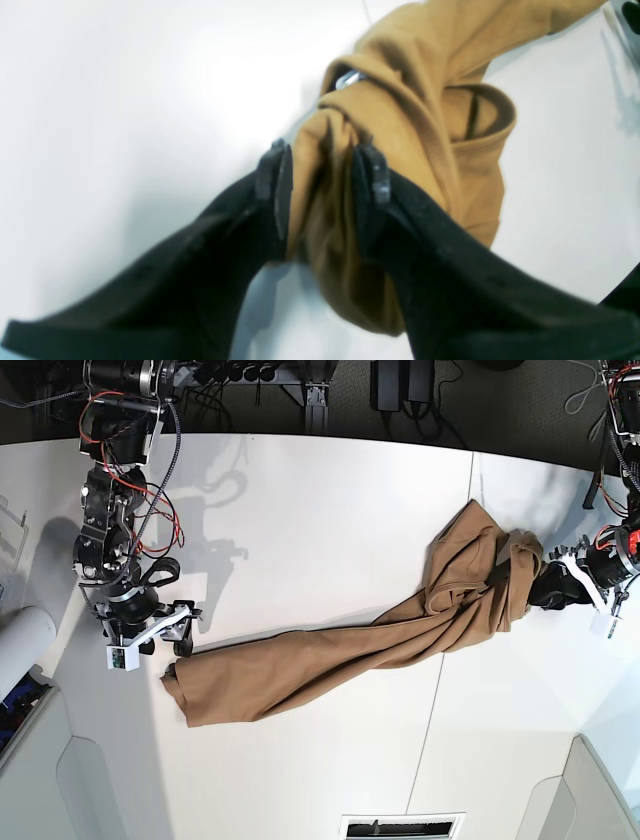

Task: Layout the t-shirt on the table in an organized manner, then fold the t-shirt properly
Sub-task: 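Stretch the tan shirt lengthwise, pulling grippers apart, then regrasp with the left gripper and pull the shirt taut between grippers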

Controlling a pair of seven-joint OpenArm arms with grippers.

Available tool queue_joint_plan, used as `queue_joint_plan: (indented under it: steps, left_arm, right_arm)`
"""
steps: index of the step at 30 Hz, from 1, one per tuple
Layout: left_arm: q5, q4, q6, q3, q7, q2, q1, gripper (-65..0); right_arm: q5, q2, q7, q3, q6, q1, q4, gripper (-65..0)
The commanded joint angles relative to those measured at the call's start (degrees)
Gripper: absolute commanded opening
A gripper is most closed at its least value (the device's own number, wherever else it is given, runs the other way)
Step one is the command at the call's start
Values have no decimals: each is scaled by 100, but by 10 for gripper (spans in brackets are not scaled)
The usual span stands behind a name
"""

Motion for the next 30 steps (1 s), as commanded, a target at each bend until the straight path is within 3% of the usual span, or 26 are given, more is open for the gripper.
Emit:
queue_joint_plan:
  steps: [1, 8, 16, 22, 25, 30]
  left_arm:
    - [-127, 79, -52, -46, -48, -188, -90, -419]
    - [-575, 81, -52, -46, 205, -588, -15, -419]
    - [-605, 81, -52, -46, 267, -654, 79, -420]
    - [-1287, 94, -52, -267, 485, -654, 267, -420]
    - [-1456, 94, -52, -662, 562, -654, 420, -420]
    - [-1779, 472, -52, -1119, 925, -651, 944, -420]
  right_arm:
    - [44, 33, 177, 9, 7, 254, -44, -268]
    - [-17, 28, 422, 7, 28, 809, -863, -268]
    - [-299, 13, 651, -662, 153, 1021, -1425, -279]
    - [-619, 15, 804, -1067, 155, 1019, -1471, -503]
    - [-645, 20, 804, -1067, 155, 1001, -1421, -650]
    - [-645, 33, 804, -1067, 339, 1003, -1266, -650]
